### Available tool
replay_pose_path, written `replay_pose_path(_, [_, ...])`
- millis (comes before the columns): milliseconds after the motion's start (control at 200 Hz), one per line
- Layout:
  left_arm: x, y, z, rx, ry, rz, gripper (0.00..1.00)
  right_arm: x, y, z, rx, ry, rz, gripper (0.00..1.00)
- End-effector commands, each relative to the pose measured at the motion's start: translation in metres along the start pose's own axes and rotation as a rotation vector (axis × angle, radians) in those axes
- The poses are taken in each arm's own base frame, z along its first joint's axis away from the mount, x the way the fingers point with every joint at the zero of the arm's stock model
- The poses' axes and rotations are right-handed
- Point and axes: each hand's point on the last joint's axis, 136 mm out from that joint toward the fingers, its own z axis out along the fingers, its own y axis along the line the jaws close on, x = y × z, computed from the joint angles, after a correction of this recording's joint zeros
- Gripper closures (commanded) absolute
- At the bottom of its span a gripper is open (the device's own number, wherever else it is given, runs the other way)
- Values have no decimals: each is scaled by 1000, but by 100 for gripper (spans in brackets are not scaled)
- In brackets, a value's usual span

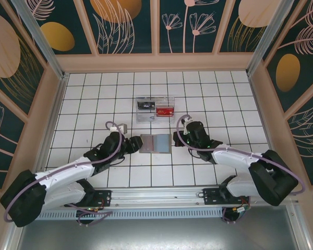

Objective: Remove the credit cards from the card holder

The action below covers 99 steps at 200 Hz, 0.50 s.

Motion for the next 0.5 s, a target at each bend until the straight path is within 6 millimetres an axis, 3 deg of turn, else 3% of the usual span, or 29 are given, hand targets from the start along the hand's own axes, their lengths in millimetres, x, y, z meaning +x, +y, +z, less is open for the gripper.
replay_pose_path(0, [-4,-21,5,59,7,-15,45,4,7,8,-64,15,89,100])
replay_pose_path(85, [0,-23,10,61,25,-13,45,11,4,12,-61,42,103,95])
replay_pose_path(490, [19,-19,33,12,99,21,44,43,-10,25,-33,147,158,94])
